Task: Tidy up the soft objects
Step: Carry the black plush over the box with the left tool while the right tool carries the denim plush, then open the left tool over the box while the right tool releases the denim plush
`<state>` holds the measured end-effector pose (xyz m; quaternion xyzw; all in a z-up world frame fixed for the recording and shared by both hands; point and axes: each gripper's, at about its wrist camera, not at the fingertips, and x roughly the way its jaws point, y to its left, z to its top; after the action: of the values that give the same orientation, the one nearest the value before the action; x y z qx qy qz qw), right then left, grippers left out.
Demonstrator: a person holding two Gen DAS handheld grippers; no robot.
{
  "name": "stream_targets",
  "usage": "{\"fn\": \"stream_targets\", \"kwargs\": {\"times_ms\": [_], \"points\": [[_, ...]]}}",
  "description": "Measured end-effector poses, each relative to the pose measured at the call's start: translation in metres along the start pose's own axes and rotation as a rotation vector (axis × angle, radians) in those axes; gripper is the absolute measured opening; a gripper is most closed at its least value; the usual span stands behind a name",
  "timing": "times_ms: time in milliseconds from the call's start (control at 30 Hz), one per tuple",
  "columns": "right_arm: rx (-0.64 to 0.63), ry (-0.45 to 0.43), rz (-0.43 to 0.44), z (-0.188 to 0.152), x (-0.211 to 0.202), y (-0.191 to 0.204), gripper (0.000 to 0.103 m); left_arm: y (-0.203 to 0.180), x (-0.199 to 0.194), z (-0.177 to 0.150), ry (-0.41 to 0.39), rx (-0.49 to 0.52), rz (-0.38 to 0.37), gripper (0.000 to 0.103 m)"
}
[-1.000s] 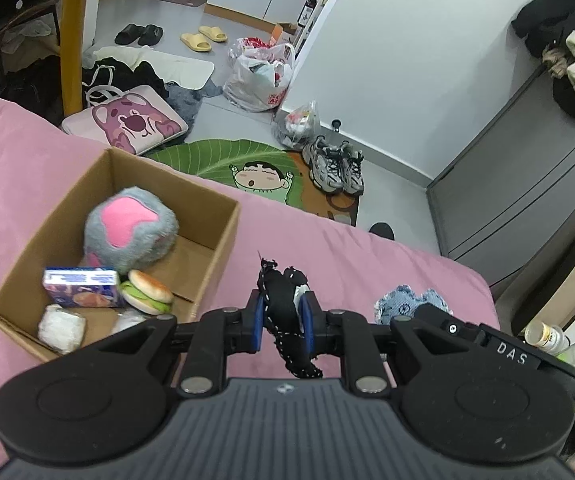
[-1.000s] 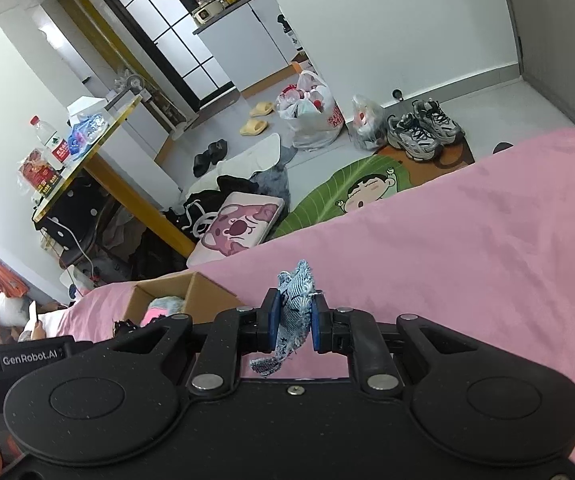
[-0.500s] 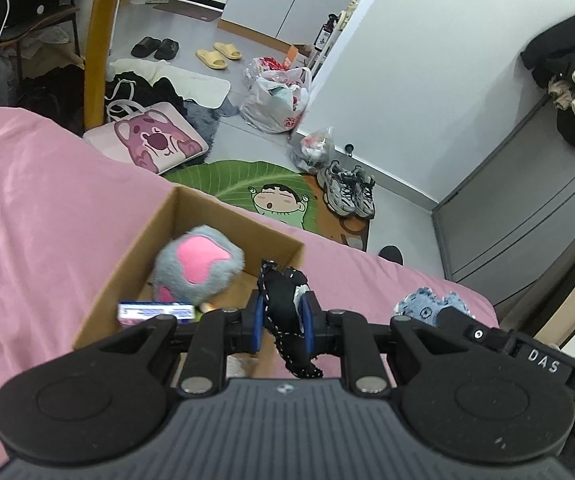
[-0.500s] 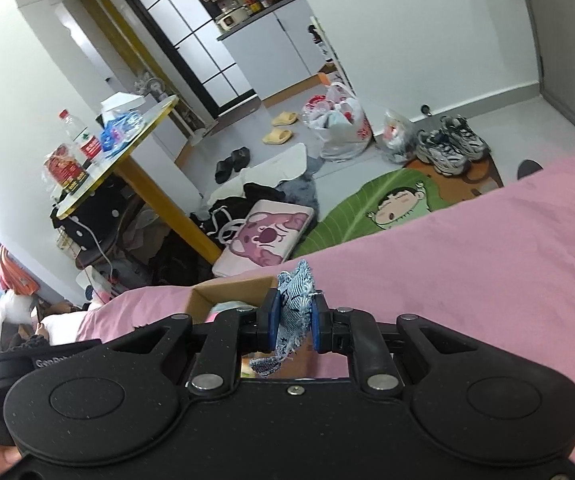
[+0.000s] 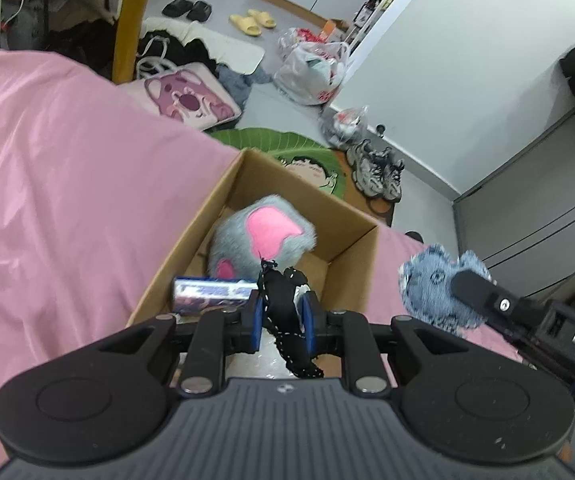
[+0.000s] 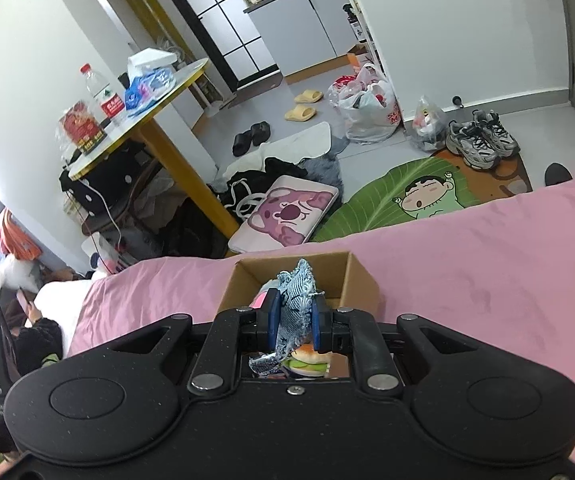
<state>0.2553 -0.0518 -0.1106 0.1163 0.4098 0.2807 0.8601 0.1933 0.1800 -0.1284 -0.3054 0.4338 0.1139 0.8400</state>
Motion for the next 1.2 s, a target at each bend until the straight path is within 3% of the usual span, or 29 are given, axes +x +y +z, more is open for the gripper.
{"fn": "stream_targets", "kwargs": {"times_ms": [167, 200, 267, 333, 533, 900, 1033, 1200], "points": [[-0.021, 0.001, -0.024, 0.000, 0.011, 0.014, 0.017, 0.011, 0.004, 0.003, 0.034, 0.002, 0.039, 0.025], [-0.023, -0.003, -0.027, 0.000, 0.013, 0.015, 0.021, 0.013, 0.003, 0.004, 0.035, -0.002, 0.038, 0.027], [-0.015, -0.009, -0.037, 0.001, 0.018, 0.016, 0.022, 0.014, 0.001, 0.007, 0.031, -0.005, 0.045, 0.042], [-0.011, -0.001, -0.040, 0.001, 0.022, 0.015, 0.034, 0.013, -0.004, 0.008, 0.028, 0.002, 0.063, 0.053], [0.005, 0.010, -0.038, -0.002, 0.020, 0.008, 0.047, 0.008, -0.029, 0.009, -0.030, 0.026, 0.083, 0.074], [-0.007, 0.018, -0.018, -0.004, -0.012, -0.001, 0.061, -0.002, -0.049, 0.005, -0.046, 0.006, 0.100, 0.085], [-0.018, 0.004, -0.014, 0.000, -0.030, -0.006, 0.076, -0.015, -0.060, 0.000, -0.054, 0.021, 0.106, 0.086], [-0.027, -0.022, -0.003, 0.002, -0.056, -0.013, 0.086, -0.032, -0.074, -0.012, -0.067, 0.049, 0.104, 0.092]]}}
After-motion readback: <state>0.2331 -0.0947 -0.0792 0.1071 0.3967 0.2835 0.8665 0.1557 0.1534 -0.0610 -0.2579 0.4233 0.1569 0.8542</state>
